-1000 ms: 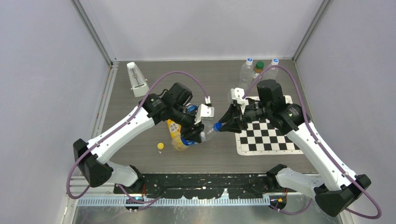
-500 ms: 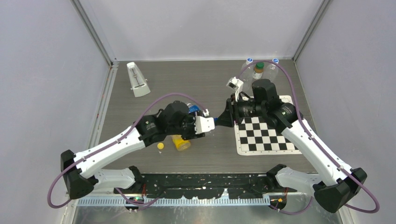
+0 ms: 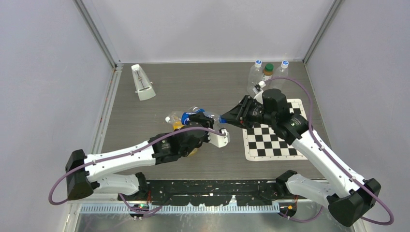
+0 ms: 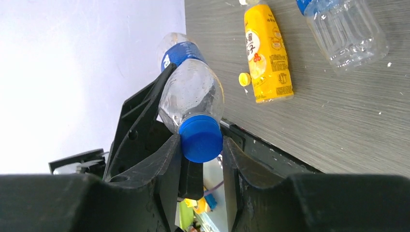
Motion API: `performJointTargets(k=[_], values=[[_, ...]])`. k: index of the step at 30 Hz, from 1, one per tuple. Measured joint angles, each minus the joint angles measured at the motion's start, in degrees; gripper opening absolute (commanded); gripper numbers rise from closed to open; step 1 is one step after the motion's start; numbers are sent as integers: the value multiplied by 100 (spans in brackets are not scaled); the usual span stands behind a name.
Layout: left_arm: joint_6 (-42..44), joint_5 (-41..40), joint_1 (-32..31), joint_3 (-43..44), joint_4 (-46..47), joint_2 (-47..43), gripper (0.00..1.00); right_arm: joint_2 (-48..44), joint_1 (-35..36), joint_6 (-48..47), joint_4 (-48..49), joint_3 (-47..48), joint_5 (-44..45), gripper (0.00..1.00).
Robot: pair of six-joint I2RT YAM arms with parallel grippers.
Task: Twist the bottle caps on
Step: Screw the bottle cap onto the plastic bottle.
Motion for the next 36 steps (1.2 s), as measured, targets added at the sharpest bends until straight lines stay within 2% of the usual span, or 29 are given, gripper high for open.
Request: performJointTargets(k=[1,2,3,5,7,11,15,20,24,30,36], values=[[17,-96,-24,0,66,22,0,-31,2,83,22,0,90,30],[4,-144,-33,4,96,33,0,-52,2,103,35,0,142,41],[-17,-168,-39,15,101,35,0,-74,13,68,55,0,195,58],[-140,-170,-42,105,-22,68,0,-125,35,-146,92,0,319,74],[-317,-7,9,234,-278,81,0,-214,22,-629,164,0,570,81],[-793,636,293,496,-935,79,0,-638,-24,-2031,289,-15,868,83],[-1250,1650,846,835,-1786,83,0,-1283,-26,-3552,424,-170,798,83],[-1482,3016,1311,1539,-2782,236,0,-1707,-28,-5552,455,-444,68,84],[-1475,3993,1416,2170,-3504,702,0,-1753,-28,-6948,328,-595,-802,85],[-1237,4972,1419,2894,-4572,1622,0,-1751,-26,-8118,262,-782,-1753,82],[-1115,5333,1419,2962,-4955,1755,0,-1753,105,-8470,350,-911,-2253,76]])
